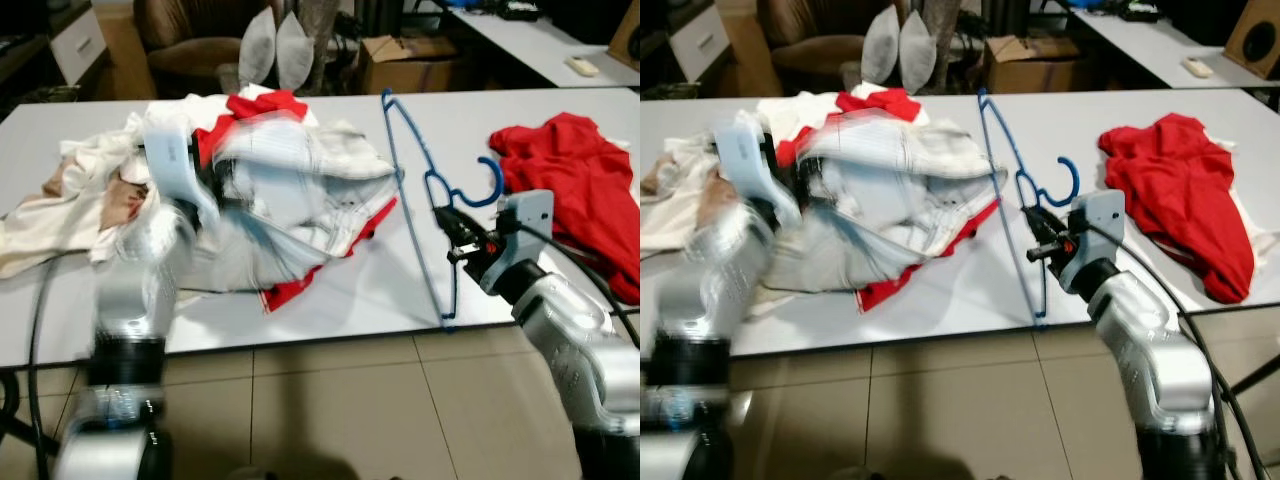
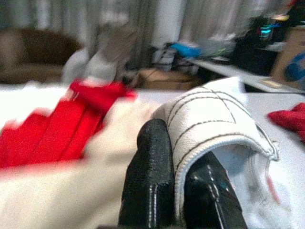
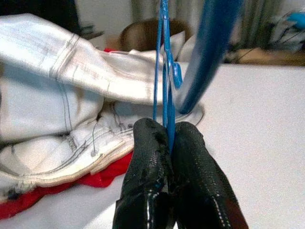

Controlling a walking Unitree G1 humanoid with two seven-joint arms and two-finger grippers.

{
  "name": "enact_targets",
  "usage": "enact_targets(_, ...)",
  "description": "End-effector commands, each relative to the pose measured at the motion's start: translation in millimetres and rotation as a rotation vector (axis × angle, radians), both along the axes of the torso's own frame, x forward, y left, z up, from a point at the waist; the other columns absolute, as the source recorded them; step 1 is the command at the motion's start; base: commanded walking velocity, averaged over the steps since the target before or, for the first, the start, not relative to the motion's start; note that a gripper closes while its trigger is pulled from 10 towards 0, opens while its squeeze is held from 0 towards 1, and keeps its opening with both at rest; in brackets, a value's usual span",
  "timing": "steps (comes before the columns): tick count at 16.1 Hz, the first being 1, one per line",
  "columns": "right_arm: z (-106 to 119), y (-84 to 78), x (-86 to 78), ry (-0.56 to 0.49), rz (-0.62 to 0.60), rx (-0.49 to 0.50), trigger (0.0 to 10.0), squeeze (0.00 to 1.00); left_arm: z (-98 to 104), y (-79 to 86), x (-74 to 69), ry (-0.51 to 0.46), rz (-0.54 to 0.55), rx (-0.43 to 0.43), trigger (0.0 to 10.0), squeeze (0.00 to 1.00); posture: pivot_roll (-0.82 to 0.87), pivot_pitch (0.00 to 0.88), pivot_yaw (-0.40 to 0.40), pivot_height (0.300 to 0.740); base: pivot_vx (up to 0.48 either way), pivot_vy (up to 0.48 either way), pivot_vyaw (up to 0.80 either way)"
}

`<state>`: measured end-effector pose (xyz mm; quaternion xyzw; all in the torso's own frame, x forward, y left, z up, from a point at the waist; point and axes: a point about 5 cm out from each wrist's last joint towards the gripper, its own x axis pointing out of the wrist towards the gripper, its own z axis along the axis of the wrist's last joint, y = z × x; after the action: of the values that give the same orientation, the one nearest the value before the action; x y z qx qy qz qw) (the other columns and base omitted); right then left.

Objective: Hang hanger

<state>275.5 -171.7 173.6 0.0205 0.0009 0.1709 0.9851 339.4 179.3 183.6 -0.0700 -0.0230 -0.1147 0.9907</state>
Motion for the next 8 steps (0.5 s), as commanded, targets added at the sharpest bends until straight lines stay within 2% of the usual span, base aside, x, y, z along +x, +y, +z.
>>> enact_targets(1,12.6,10.7,-5.9,-0.066,-0.032,0.012,10.0,0.00,4.6,-6.2,-5.3,-0.031,-0.007,0.002,10.0,0.00,-0.10,0.000,0.025,0.740,0.000,0.000,0.00)
enact_targets(3,14.0,18.4,-7.7,-0.091,-0.078,0.031,10.0,0.00,-0.6,-13.2,-11.2,-0.033,-0.005,0.004,10.0,0.00,-0.11,0.000,0.018,0.740,0.000,0.000,0.00)
enact_targets(5,3.5,31.3,-14.2,0.015,0.086,0.087,10.0,0.00,12.5,-19.3,-5.5,-0.080,0.009,0.025,10.0,0.00,-0.09,0.000,-0.002,0.740,0.000,0.000,0.00)
enact_targets(6,0.8,33.7,-20.3,0.051,0.168,0.082,10.0,0.00,19.3,-21.2,-2.8,-0.100,-0.002,0.033,10.0,0.00,-0.09,0.000,-0.004,0.740,0.000,0.000,0.00)
enact_targets(8,-8.8,25.9,-34.1,0.131,0.327,-0.017,10.0,0.00,45.1,-21.2,9.6,-0.169,-0.028,0.052,9.7,0.00,-0.09,0.000,-0.010,0.740,0.000,0.000,0.00)
